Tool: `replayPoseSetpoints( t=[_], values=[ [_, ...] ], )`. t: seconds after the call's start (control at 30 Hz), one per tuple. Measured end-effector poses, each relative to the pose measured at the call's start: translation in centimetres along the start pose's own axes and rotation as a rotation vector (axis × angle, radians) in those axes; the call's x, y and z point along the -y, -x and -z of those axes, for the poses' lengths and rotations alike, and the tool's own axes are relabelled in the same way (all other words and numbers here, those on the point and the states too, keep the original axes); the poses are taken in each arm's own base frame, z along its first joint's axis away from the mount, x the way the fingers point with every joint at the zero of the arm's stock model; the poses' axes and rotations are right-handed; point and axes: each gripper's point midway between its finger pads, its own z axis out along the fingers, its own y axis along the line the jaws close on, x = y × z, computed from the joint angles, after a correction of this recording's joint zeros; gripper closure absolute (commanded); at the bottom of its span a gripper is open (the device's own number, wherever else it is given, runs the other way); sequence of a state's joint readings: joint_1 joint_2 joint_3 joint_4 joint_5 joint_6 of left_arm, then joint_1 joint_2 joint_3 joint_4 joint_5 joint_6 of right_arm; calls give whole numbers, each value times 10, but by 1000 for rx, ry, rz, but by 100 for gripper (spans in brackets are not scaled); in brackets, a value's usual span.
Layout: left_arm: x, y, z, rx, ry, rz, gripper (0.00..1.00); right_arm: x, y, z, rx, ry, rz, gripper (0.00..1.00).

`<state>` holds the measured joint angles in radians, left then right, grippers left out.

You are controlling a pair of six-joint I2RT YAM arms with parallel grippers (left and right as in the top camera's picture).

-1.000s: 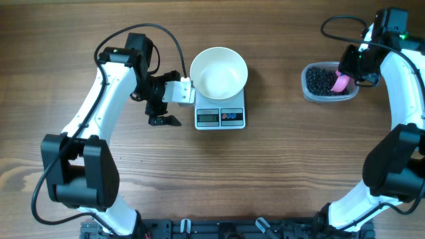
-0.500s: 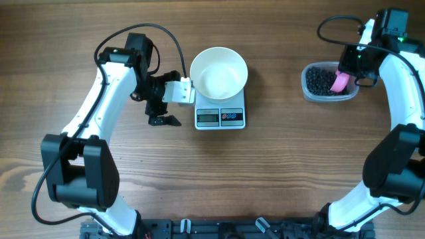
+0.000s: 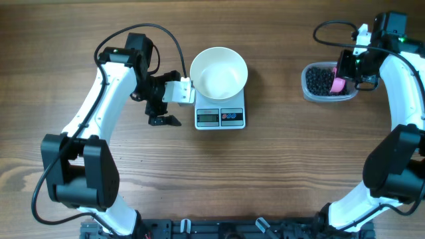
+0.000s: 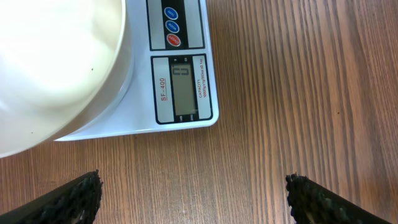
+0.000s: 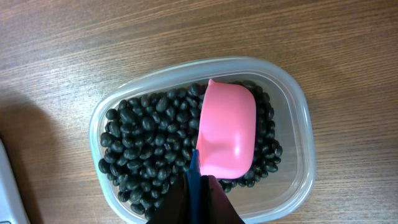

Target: Scoop item into bowl and weigh 150g on scale

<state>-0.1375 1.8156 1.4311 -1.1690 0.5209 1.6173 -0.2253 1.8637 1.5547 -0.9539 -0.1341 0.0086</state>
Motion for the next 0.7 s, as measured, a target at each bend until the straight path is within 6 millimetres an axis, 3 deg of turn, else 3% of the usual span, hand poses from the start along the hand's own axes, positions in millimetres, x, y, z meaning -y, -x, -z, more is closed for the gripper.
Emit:
replayPoseSetpoints(
  t=[0.3, 0.7],
  values=[
    [0, 0, 0, 0, 0, 0, 0, 9, -1, 0, -3, -52, 4, 96],
    [0, 0, 0, 0, 0, 0, 0, -22, -13, -17, 0, 149, -22, 96]
  ],
)
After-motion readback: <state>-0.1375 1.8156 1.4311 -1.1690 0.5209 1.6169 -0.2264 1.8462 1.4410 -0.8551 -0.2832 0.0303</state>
